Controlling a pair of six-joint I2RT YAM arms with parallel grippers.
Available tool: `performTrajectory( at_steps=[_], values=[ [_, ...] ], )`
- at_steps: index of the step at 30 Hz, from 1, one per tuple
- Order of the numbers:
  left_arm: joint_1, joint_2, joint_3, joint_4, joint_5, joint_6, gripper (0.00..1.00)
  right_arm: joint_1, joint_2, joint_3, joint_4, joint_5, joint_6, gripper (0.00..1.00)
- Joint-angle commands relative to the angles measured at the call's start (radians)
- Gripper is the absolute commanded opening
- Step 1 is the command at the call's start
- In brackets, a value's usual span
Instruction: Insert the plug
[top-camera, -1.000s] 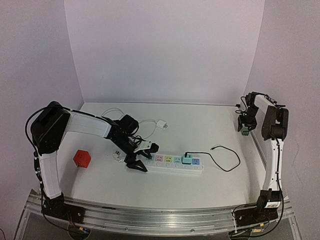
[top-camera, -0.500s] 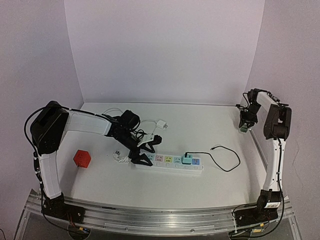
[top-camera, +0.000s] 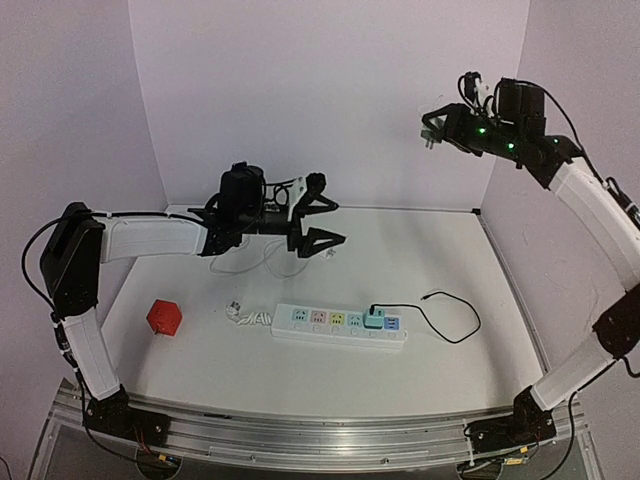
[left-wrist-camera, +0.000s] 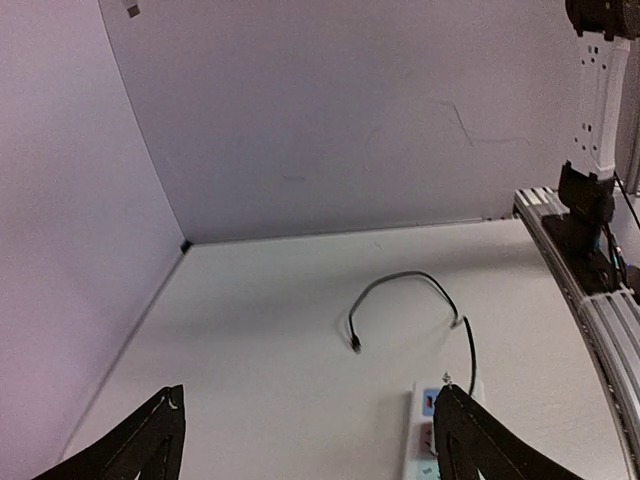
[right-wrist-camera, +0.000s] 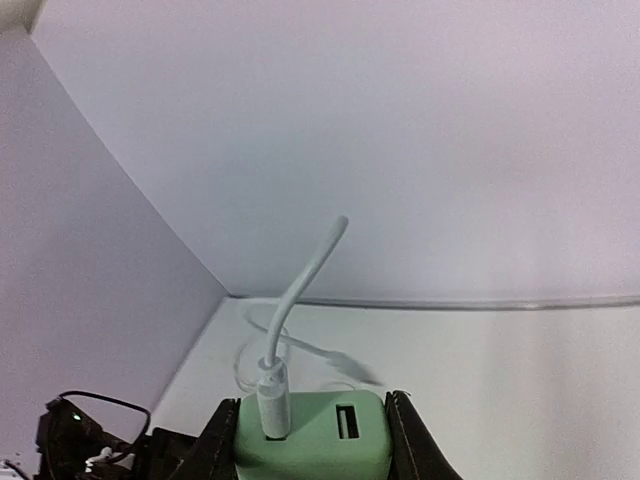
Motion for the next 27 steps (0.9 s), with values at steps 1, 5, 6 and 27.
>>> performTrajectory(
  at_steps=[1,5,6,27],
  values=[
    [-0.044,-0.014,0.077,0.391,-0.095,-0.066,0.86,0.058,-0.073,-0.165,0.398,0.010,0.132,0.00],
    [-0.074,0.011,0.115,0.562,-0.161,0.025,0.87,0.151,-0.108,-0.189,0.477,0.011,0.149,0.00],
    [-0.079,0.024,0.128,0.581,-0.175,0.040,0.87,0.173,-0.114,-0.191,0.482,0.018,0.148,0.00],
    [-0.125,0.057,0.206,0.791,-0.314,0.084,0.51,0.439,-0.050,-0.202,0.589,0.117,0.142,0.00]
  ],
)
